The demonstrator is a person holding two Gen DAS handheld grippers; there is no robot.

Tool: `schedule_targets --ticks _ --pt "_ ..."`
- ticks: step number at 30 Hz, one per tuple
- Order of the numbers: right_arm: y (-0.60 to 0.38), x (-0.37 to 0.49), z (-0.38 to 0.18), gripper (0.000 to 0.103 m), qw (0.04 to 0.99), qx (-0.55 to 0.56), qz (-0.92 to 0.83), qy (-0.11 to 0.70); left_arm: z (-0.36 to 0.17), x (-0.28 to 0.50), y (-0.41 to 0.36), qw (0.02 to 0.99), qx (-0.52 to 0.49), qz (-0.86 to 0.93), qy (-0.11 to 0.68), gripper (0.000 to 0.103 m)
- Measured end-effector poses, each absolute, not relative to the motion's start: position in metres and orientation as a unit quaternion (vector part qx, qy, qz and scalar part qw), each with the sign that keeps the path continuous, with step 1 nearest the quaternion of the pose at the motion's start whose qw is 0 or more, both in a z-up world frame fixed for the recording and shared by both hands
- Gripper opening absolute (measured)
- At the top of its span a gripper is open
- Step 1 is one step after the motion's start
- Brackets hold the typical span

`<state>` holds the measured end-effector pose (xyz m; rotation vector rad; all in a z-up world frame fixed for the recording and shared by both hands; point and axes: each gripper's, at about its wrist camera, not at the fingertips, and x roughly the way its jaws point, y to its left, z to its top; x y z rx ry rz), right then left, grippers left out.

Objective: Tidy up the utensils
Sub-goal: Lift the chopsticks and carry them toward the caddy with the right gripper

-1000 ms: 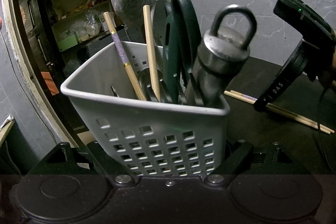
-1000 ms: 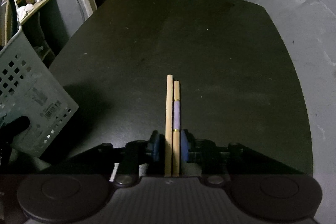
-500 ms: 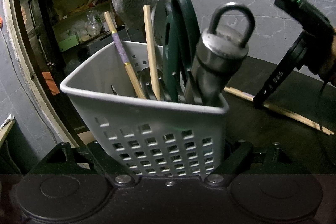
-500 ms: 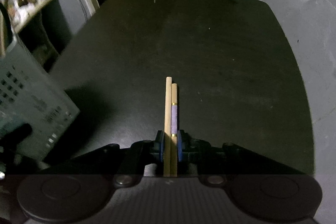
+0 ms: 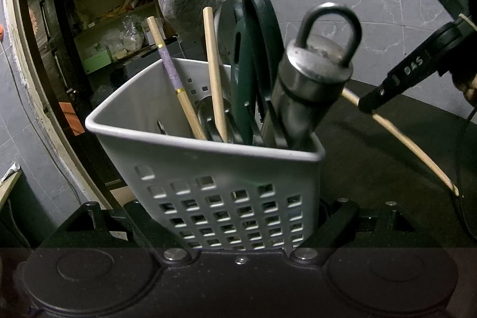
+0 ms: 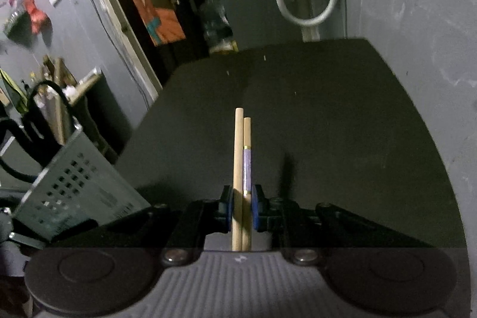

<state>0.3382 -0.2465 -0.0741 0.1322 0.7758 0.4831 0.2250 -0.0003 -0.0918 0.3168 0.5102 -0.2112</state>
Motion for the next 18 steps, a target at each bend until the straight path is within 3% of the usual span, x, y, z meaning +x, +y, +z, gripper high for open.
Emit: schedule_targets --ticks 18 --pt "-0.251 0.304 -0.004 0.014 0.940 0.082 0.248 0.221 -0.092 0.225 0.000 0.950 0.156 -0.104 0.251 0.087"
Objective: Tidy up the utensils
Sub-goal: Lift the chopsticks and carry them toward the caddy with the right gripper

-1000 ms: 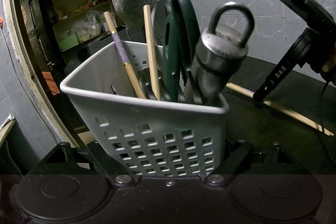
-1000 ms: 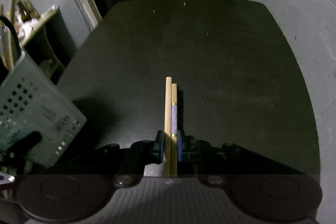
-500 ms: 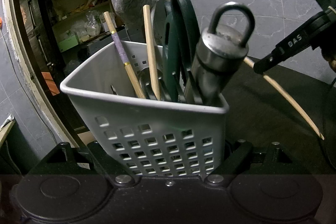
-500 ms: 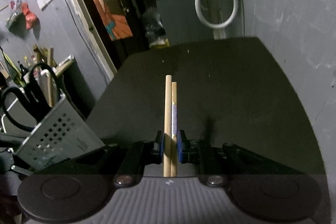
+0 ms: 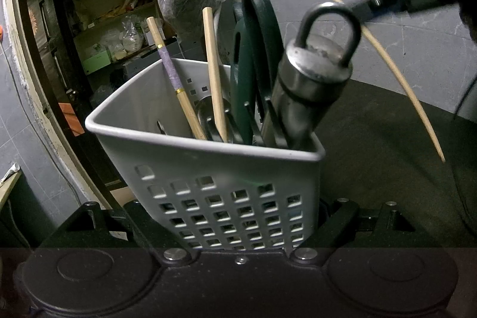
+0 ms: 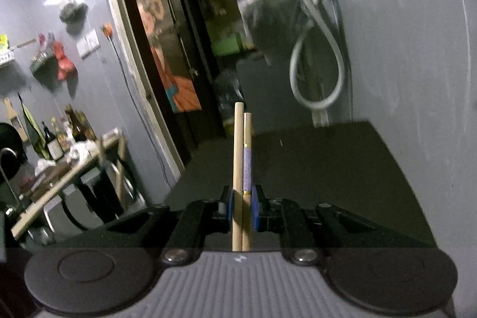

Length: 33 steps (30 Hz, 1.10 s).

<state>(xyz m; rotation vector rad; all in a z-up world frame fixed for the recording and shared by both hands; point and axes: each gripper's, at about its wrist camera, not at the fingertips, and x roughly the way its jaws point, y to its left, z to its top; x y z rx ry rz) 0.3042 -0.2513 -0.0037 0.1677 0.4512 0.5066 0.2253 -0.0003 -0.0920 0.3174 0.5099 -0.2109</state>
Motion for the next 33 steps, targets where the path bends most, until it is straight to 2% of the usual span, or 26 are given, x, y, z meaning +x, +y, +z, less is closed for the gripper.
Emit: schedule_targets --ticks 13,18,26,33 --pt "-0.216 0.321 0.096 0.015 0.937 0.118 0.322 0.058 -0.092 0.225 -0.002 0.951 0.156 -0.103 0.247 0.087" --pt "-0.192 0.329 0.116 0.015 0.923 0.138 0.359 0.017 -0.092 0.225 -0.004 0.952 0.154 -0.101 0.245 0.087" --pt "-0.157 0.340 0.103 0.015 0.902 0.178 0.393 0.012 -0.095 0.221 -0.006 0.953 0.159 -0.098 0.240 0.087" --pt "-0.139 0.341 0.076 0.015 0.898 0.155 0.410 0.047 -0.097 0.220 -0.007 0.954 0.154 -0.096 0.240 0.087"
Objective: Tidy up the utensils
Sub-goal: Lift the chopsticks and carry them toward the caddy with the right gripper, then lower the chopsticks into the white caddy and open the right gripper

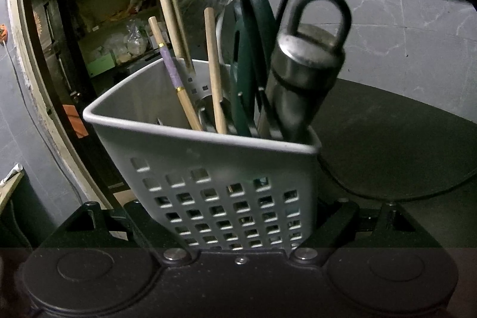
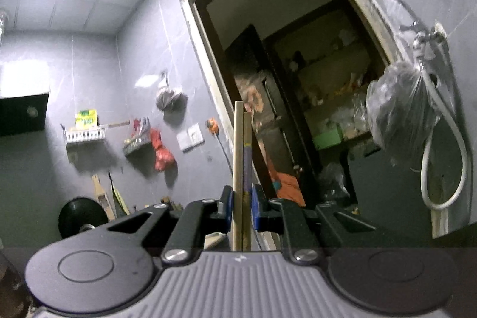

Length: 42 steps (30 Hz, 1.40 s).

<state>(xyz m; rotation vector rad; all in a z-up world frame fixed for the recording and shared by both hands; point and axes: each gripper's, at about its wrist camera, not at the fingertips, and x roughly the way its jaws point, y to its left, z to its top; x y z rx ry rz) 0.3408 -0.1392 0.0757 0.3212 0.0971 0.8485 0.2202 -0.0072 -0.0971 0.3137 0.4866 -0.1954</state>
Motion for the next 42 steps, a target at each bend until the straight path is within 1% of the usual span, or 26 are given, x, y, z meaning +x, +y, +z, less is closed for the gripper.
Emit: schedule_targets --ticks 10,19,23,24,26,28,30,31,35,42 --pt "-0.126 0.328 0.037 0.015 0.895 0.120 0.420 0.094 -0.098 0.220 -0.006 0.955 0.151 -0.094 0.239 0.087" --pt "-0.127 0.310 0.022 0.015 0.898 0.086 0.417 0.112 -0.098 0.220 -0.006 0.954 0.153 -0.095 0.238 0.087" --pt "-0.129 0.294 0.021 0.017 0.899 0.053 0.418 0.121 -0.098 0.219 -0.004 0.954 0.156 -0.099 0.236 0.087" --pt "-0.128 0.291 0.022 0.025 0.899 0.045 0.418 0.125 -0.099 0.219 -0.004 0.954 0.156 -0.100 0.235 0.087" --pt "-0.130 0.285 0.024 0.035 0.901 0.037 0.413 0.128 -0.099 0.219 -0.003 0.954 0.156 -0.104 0.234 0.087" --pt "-0.132 0.279 0.027 0.041 0.904 0.038 0.406 0.130 -0.098 0.219 -0.002 0.953 0.158 -0.108 0.233 0.087" --pt "-0.135 0.273 0.031 0.052 0.910 0.043 0.394 0.124 -0.098 0.219 0.000 0.953 0.160 -0.114 0.231 0.087" --pt "-0.136 0.272 0.033 0.054 0.912 0.045 0.389 0.121 -0.098 0.219 0.001 0.952 0.162 -0.116 0.231 0.087" --pt "-0.139 0.264 0.037 0.066 0.924 0.054 0.360 0.116 -0.097 0.219 0.004 0.951 0.165 -0.127 0.228 0.087" --pt "-0.145 0.255 0.040 0.074 0.938 0.063 0.322 0.108 -0.099 0.221 0.009 0.949 0.171 -0.143 0.222 0.087"
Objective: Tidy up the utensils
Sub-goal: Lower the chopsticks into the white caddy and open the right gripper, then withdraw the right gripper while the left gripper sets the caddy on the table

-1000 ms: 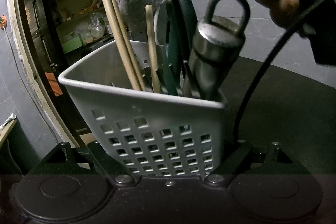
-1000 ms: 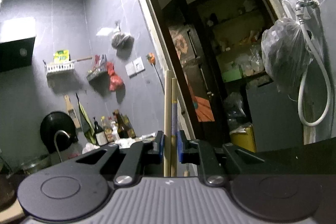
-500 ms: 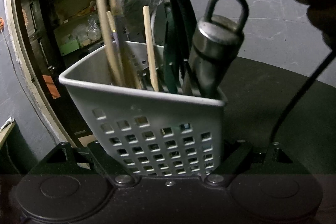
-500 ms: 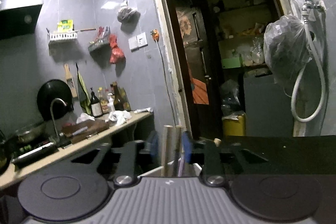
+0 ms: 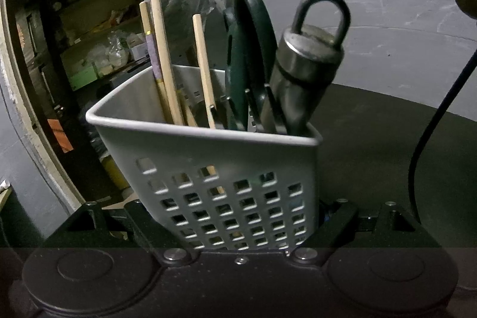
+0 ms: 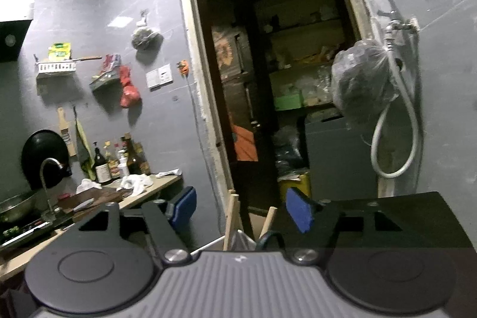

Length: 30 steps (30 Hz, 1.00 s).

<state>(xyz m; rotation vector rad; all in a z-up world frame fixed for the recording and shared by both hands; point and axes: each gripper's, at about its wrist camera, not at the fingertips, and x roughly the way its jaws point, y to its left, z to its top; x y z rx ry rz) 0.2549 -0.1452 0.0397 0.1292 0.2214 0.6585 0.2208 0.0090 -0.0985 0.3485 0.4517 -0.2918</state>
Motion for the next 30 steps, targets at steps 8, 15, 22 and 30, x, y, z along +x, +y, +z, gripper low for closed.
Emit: schedule_targets --ticks 8,15,22,30 --pt "-0.153 0.243 0.040 0.087 0.947 0.071 0.299 0.097 -0.101 0.219 0.009 0.948 0.182 -0.152 0.214 0.088" --pt "-0.160 0.232 0.043 0.098 0.954 0.083 0.273 0.093 -0.103 0.212 0.009 0.948 0.183 -0.151 0.213 0.094" --pt "-0.169 0.222 0.041 0.103 0.962 0.095 0.239 0.095 -0.099 0.205 0.013 0.952 0.173 -0.154 0.202 0.102" --pt "-0.171 0.210 0.038 0.103 0.966 0.099 0.213 0.105 -0.091 0.194 0.024 0.957 0.145 -0.154 0.199 0.102"
